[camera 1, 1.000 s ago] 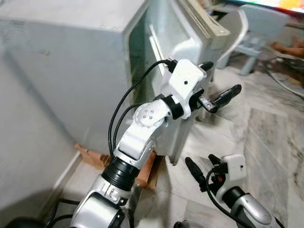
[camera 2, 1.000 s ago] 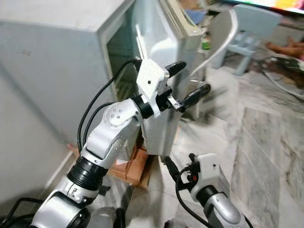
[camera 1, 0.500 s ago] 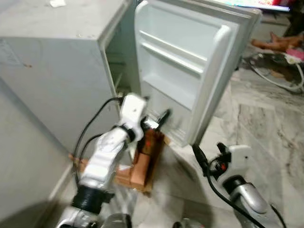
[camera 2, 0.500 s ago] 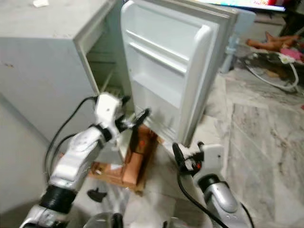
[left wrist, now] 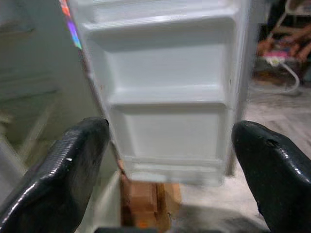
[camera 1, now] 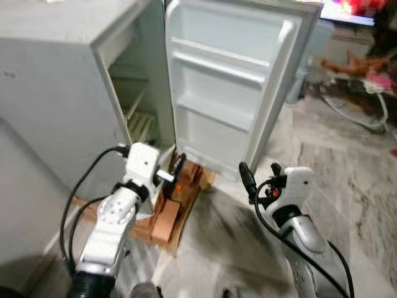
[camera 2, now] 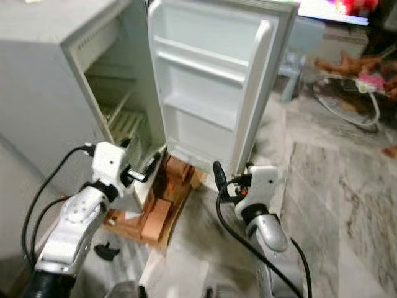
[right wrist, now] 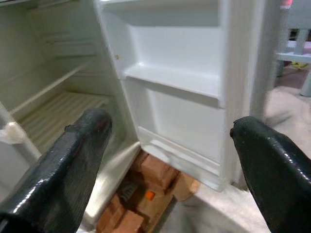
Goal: Restocking fridge
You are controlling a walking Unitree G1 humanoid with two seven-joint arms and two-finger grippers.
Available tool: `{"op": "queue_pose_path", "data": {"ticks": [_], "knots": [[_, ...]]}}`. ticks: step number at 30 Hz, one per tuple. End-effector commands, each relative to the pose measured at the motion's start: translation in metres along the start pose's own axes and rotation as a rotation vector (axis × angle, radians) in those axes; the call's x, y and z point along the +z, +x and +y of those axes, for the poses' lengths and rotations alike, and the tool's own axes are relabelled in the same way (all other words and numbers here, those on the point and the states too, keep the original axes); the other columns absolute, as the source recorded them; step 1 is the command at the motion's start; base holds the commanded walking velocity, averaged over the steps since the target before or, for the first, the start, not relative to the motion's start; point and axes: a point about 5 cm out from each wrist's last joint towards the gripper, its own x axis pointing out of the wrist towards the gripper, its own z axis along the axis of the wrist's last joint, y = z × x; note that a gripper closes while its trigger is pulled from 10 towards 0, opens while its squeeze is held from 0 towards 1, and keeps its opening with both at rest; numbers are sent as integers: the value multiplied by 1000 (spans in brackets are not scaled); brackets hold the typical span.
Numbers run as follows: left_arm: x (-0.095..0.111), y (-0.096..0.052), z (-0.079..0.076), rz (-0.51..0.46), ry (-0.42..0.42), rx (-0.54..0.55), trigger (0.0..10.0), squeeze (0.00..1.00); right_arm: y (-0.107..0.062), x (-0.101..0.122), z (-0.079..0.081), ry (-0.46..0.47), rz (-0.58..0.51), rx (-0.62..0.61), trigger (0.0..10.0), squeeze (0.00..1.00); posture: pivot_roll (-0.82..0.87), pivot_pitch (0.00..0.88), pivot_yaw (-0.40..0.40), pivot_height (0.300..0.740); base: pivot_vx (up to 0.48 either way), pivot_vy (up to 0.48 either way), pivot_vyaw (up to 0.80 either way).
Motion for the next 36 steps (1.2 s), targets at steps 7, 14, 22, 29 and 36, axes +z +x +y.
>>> {"op": "queue_pose_path", "data": {"ticks": [7, 14, 22, 29, 36], "knots": [[-2, 2, -15, 13, 17, -66, 10000, 0, 0, 2, -4, -10, -11, -29, 10000, 0, 68, 71, 11, 740, 383, -284, 0], [4, 22, -7, 8, 52, -51, 10000, 0, -1, 0, -1, -4, -13, -37, 10000, 0, 52, 53, 13, 740, 471, 0, 0], [2, 30, -10, 12, 54, -47, 10000, 0, -2, -1, -2, -10, -13, -39, 10000, 0, 39, 44, 20, 740, 480, 0, 0], [1, 38, -17, 5, 60, -71, 10000, 0, -1, -1, -3, -16, -12, -38, 10000, 0, 36, 38, 14, 740, 480, 0, 0], [9, 53, -21, -17, 70, -110, 10000, 0, 0, -1, -2, -23, -16, -34, 10000, 0, 33, 37, 13, 740, 480, 0, 0]]}}
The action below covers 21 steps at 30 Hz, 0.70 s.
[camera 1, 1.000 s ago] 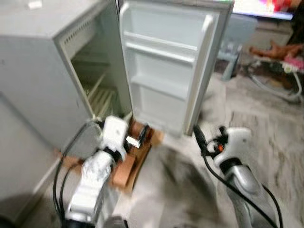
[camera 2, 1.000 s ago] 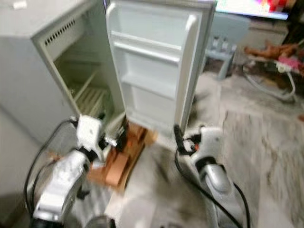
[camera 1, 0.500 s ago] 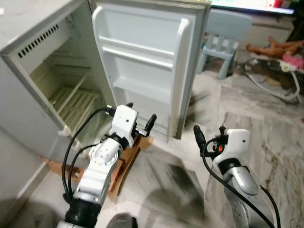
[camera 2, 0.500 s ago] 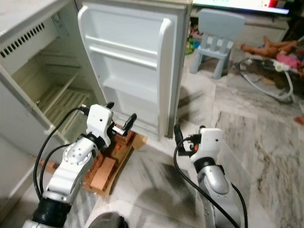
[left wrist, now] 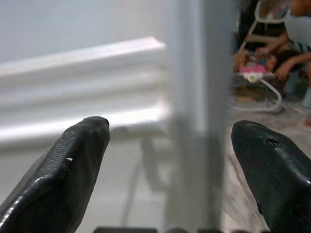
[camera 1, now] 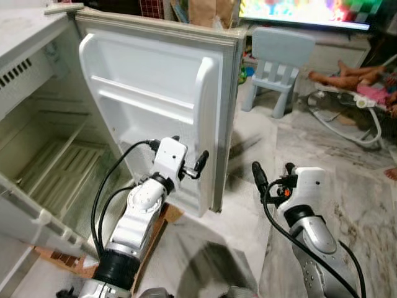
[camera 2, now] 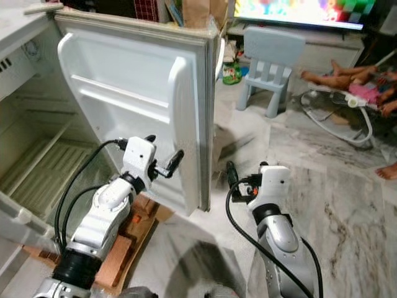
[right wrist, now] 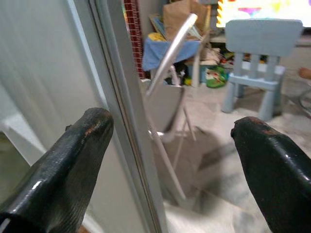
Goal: Restocking fridge
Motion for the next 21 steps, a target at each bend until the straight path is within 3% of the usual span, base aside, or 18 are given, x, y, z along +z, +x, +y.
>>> {"op": "queue_pose_path", "data": {"ticks": [1, 7, 13, 16, 17, 20, 21], "knots": [[-4, 5, 3, 24, 16, -3, 10000, 0, 2, 0, 7, 5, -3, 21, 10000, 0, 34, 37, 13, 740, 480, 0, 0], [3, 14, -6, 11, 14, -50, 10000, 0, 1, -1, 7, 1, -3, 22, 10000, 0, 31, 38, 14, 740, 480, 0, 0], [0, 4, -7, -2, -11, -58, 10000, 0, 0, -2, 7, 2, -1, 17, 10000, 0, 34, 50, 15, 740, 466, 0, 0], [1, -9, -5, -18, -32, -42, 10000, 0, 0, -2, 8, 2, -2, 19, 10000, 0, 34, 52, 19, 740, 0, 0, 0], [1, -22, -2, -20, -43, -24, 10000, 0, -1, -2, 8, 2, -2, 18, 10000, 0, 36, 55, 21, 740, 0, 0, 0], [-2, -43, 0, -2, -35, 5, 10000, 0, -3, -4, 8, 4, 2, 17, 10000, 0, 44, 57, 20, 740, 0, 0, 0], [-2, -43, 0, -2, -35, 5, 10000, 0, -3, -4, 8, 4, 2, 17, 10000, 0, 44, 57, 20, 740, 0, 0, 0]]}}
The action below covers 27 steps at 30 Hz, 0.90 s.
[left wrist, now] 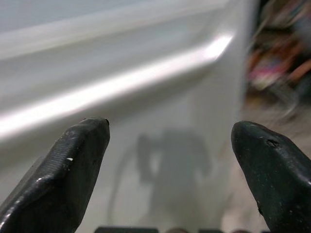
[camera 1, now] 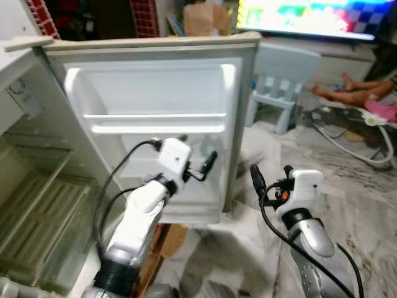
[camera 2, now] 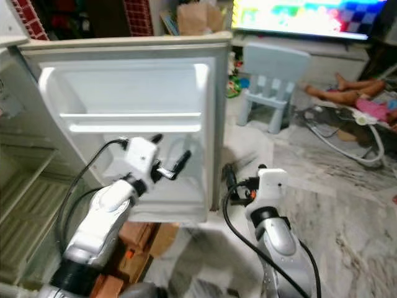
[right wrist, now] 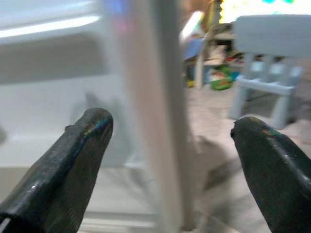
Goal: Restocking fridge
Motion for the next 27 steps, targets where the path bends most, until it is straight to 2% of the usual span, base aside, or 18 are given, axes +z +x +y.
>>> {"op": "queue_pose_path", "data": {"ticks": [1, 2, 3, 5, 8, 21, 27], "knots": [[10, -1, -4, -33, 3, -8, 10000, 0, -3, 2, -4, -7, -8, -14, 10000, 0, 45, 58, 20, 740, 0, 0, 0], [8, -11, -3, -27, 1, 16, 10000, 0, -3, 2, -4, -11, -7, -11, 10000, 0, 49, 58, 19, 740, 0, 0, 0], [8, -11, -3, -27, 1, 16, 10000, 0, -3, 2, -4, -11, -7, -11, 10000, 0, 49, 58, 19, 740, 0, 0, 0], [3, -23, 0, 0, -35, 60, 10000, 0, -2, 2, -4, -2, -11, -12, 10000, 0, 52, 58, 17, 740, 0, -381, 0], [2, -28, -2, 14, -27, 55, 10000, 0, -2, 2, -6, -2, -10, -20, 10000, 0, 50, 58, 14, 740, 0, -480, 0], [4, -29, -7, 37, -5, 14, 10000, 0, -1, 1, -8, 5, 1, -41, 10000, 0, 45, 59, 18, 740, 0, -480, 0], [1, -25, -6, 44, 27, 6, 10000, 0, 1, 0, -9, 5, 2, -45, 10000, 0, 58, 46, 23, 740, 0, -480, -654]]}}
